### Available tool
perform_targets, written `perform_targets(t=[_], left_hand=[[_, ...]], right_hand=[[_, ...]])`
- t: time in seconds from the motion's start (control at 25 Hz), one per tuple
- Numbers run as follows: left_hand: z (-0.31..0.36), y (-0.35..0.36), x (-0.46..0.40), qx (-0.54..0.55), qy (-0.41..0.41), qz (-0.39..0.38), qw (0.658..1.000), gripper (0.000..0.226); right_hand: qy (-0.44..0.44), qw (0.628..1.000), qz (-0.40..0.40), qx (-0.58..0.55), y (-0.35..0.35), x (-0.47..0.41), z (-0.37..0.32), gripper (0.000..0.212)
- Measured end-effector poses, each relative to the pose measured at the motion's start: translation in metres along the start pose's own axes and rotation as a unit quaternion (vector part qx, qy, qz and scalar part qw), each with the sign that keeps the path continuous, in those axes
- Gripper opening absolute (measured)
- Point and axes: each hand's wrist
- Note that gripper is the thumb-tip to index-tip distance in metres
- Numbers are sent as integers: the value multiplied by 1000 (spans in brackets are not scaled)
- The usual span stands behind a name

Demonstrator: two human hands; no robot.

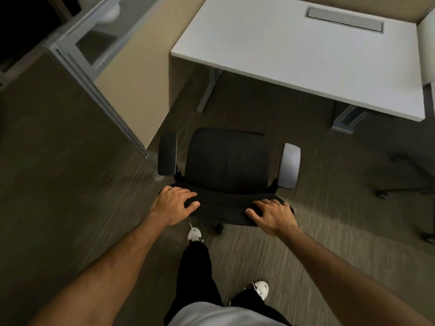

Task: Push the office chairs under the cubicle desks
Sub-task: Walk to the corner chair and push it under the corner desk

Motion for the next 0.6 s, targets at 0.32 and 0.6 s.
perform_targets(t=[0.32,0.6], left_hand=[[-49,-52,-113,-19,63,-30,997,81],[-62,-79,-188,-42,100,-51,993,75]], right_hand=[[47,998,-21,-48,-43,-70,-20,83],[71,994,-24,-86,-73,-113,-8,85]])
Point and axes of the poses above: each hand's wrist, its own x-axis away from the middle knuckle, its own y-axis out of the palm, z = x × y, and after that the axes turned 5 degrees about -y, right-handed
